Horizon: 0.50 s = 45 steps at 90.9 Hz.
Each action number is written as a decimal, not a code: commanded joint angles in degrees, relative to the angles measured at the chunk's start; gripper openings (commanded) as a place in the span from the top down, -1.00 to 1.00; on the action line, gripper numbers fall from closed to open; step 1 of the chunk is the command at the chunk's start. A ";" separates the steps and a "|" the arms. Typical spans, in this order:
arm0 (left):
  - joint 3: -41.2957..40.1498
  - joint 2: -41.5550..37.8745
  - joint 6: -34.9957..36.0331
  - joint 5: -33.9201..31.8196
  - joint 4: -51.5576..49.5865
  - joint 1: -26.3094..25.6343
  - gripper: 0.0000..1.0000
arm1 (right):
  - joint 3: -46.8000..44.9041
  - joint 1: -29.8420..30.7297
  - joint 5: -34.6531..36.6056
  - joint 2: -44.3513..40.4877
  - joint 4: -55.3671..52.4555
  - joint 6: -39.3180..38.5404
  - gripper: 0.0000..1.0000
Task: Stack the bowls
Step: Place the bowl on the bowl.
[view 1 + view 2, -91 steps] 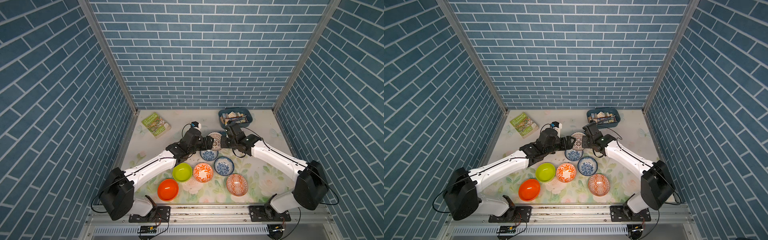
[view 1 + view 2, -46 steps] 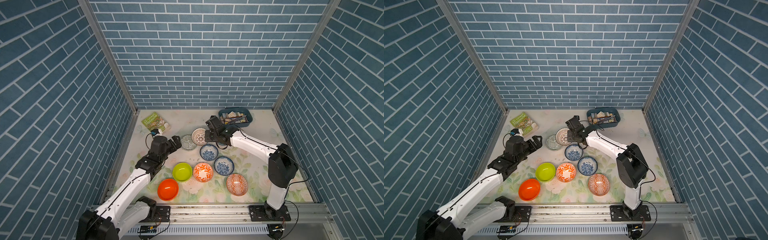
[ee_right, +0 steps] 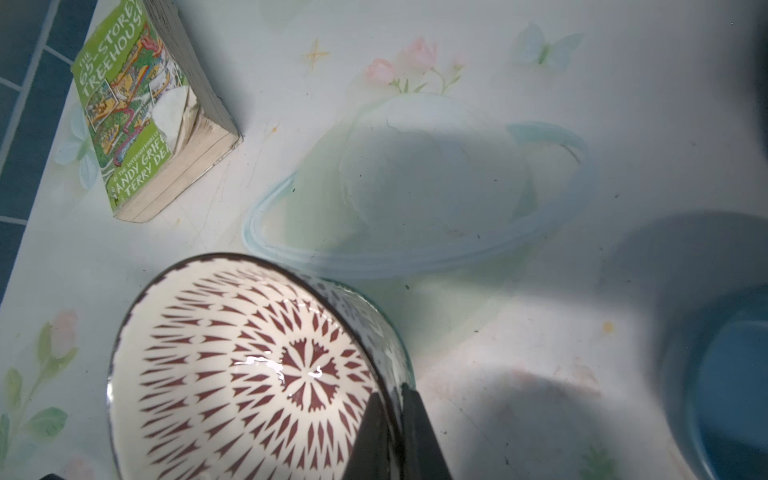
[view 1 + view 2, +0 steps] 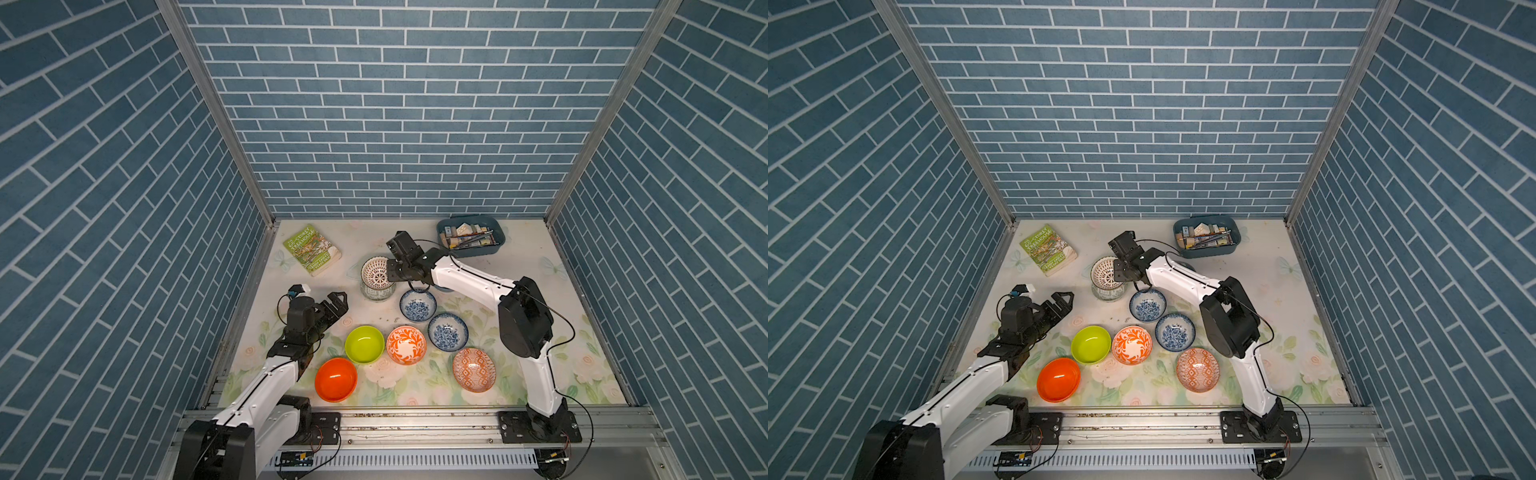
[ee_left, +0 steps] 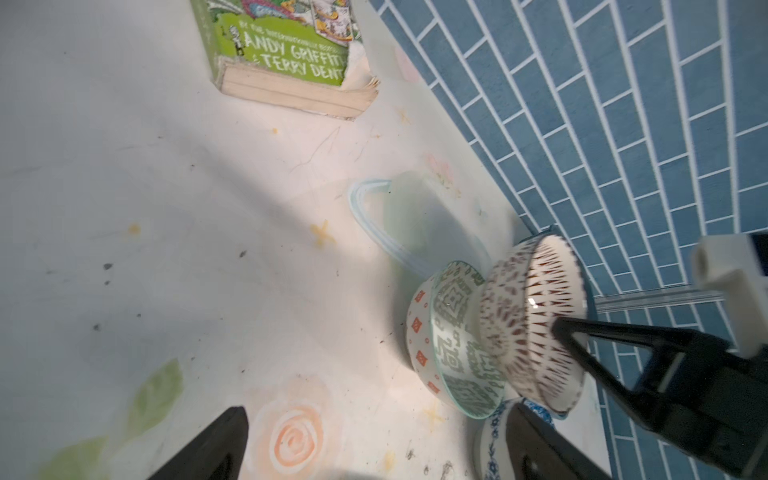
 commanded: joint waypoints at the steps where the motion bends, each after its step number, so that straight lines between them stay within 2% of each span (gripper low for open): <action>1: -1.00 -0.75 -0.39 2.30 6.02 0.52 -1.00 | 3.03 0.86 -0.77 1.17 -0.79 0.75 1.00; 45: -1.86 0.33 -0.40 3.37 8.74 0.52 -1.00 | 4.66 0.93 -1.15 4.78 -3.34 1.56 1.00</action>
